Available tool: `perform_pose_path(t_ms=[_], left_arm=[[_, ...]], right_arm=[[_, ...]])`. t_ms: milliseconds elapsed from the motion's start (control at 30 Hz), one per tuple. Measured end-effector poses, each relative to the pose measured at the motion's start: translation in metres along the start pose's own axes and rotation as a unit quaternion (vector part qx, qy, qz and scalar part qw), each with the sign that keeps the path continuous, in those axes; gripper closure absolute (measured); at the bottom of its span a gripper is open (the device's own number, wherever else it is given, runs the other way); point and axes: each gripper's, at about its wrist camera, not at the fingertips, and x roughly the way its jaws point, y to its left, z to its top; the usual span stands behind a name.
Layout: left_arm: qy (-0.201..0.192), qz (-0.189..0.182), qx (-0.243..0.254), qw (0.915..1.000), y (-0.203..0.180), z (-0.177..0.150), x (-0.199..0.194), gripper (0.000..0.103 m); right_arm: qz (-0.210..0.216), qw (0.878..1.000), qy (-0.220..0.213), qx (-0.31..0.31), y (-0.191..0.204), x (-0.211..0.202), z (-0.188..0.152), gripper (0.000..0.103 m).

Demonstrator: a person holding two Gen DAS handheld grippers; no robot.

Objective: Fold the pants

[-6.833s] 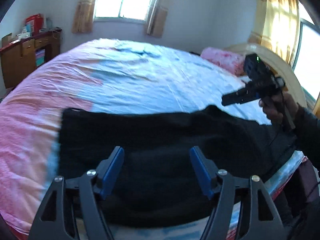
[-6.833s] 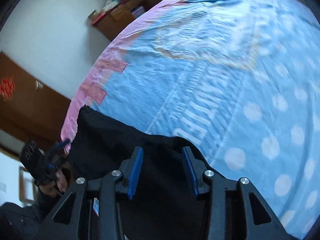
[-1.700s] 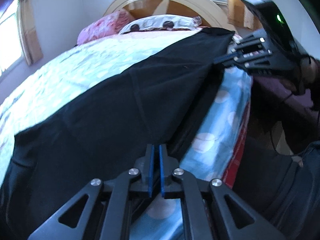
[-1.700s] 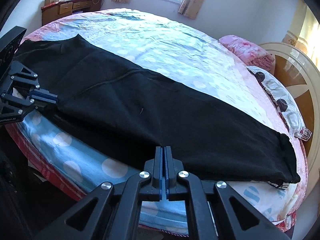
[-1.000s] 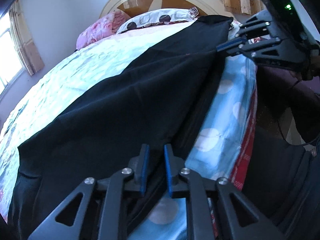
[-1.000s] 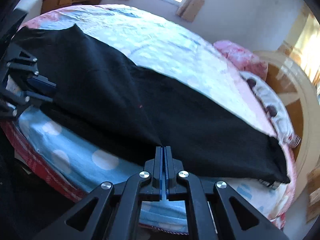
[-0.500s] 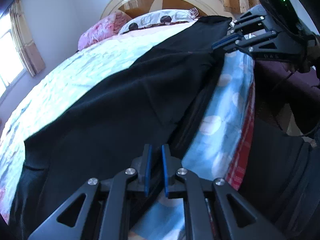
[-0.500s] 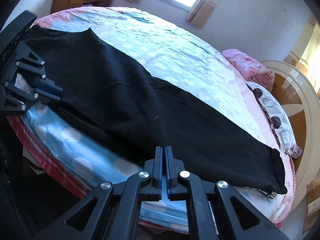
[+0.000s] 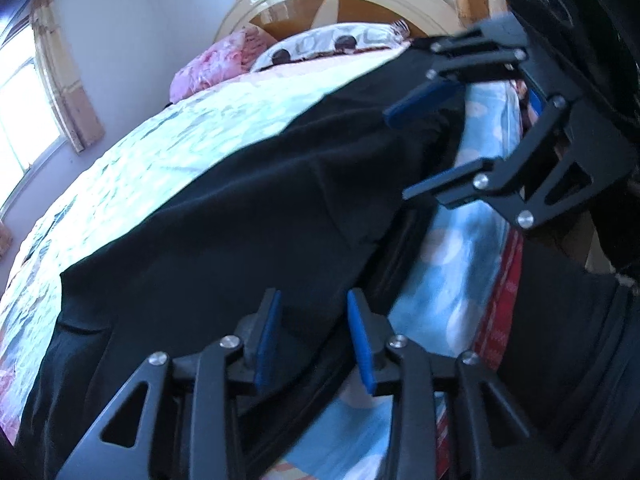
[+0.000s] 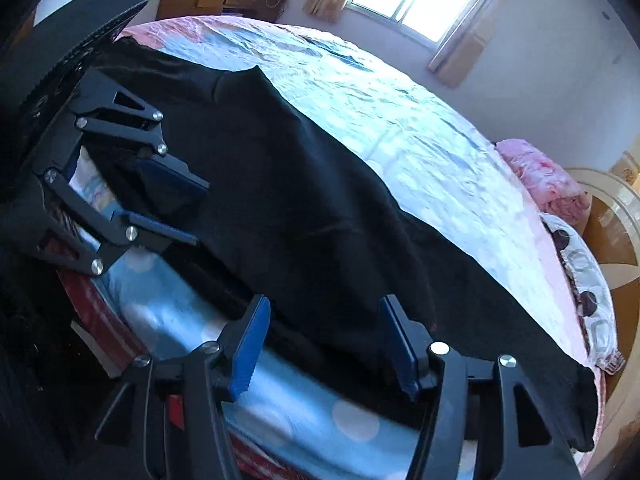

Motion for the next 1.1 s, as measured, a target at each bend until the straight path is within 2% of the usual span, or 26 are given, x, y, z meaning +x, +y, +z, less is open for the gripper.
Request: perform_pose_path(t_ms=[200, 333, 400, 467, 567, 733, 1033, 1100], left_arm=[[-0.003, -0.01, -0.005, 0.9999, 0.003, -0.003, 0.003, 0.066], [-0.004, -0.018, -0.015, 0.9997, 0.006, -0.003, 0.003, 0.068], [-0.004, -0.021, -0.016, 0.9996, 0.007, -0.004, 0.003, 0.076], [-0.004, -0.022, -0.016, 0.9996, 0.009, -0.004, 0.002, 0.088], [-0.005, -0.034, -0.024, 0.9991, 0.012, -0.003, -0.003, 0.097], [-0.005, -0.054, -0.032, 0.998, 0.011, -0.007, -0.015, 0.097], [0.009, -0.061, -0.022, 0.9979, 0.002, -0.013, -0.014, 0.098], [0.007, -0.063, -0.024, 0.9977, 0.003, -0.011, -0.018, 0.097]], right_arm=[[0.022, 0.999, 0.008, -0.037, 0.011, 0.011, -0.001, 0.047], [0.026, 0.999, 0.014, -0.04, 0.017, 0.019, 0.004, 0.066], [0.023, 0.999, 0.017, -0.046, 0.019, 0.023, 0.005, 0.079], [0.041, 0.998, 0.02, -0.046, 0.024, 0.021, 0.006, 0.094], [0.051, 0.998, 0.019, -0.031, 0.02, 0.015, 0.007, 0.101], [0.073, 0.997, 0.015, -0.007, 0.01, -0.006, 0.008, 0.102], [0.091, 0.995, 0.042, 0.004, 0.01, 0.009, 0.001, 0.1], [0.095, 0.995, 0.039, 0.012, 0.003, 0.006, 0.001, 0.096]])
